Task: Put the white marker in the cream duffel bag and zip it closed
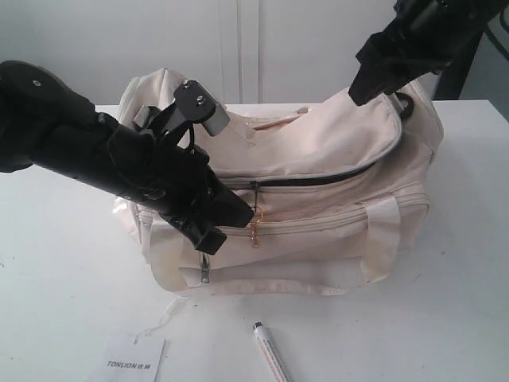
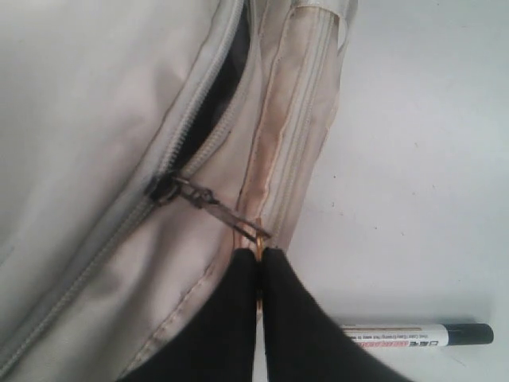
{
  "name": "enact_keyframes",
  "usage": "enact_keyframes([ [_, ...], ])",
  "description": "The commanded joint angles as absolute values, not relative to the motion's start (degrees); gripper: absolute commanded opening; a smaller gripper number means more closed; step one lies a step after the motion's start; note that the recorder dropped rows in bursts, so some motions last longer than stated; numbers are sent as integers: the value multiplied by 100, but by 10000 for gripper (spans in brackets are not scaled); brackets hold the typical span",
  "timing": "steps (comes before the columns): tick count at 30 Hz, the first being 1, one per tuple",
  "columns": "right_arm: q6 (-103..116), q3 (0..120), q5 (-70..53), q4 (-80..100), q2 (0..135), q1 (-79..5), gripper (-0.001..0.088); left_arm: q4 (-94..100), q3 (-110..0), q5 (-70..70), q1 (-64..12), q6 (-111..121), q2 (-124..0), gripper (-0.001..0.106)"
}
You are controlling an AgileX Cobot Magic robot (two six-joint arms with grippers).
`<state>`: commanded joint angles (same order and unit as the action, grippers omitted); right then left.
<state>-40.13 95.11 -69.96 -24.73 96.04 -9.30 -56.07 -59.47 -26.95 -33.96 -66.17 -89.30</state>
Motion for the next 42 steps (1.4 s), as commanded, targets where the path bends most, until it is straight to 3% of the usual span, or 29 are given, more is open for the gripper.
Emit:
enact_keyframes([
  [14, -7492, 8188, -6166, -3058, 9617, -1422, 573, -5642, -5947, -2695, -3396, -6617, -8930, 0],
  [30, -7923, 7731, -5975, -3134, 9363, -1897, 573, -5642, -5947, -2695, -3396, -6617, -8930, 0],
  [42, -7984, 7236, -5064, -3027, 9338, -2290, 573, -5642, -5947, -2695, -3396, -6617, -8930, 0],
])
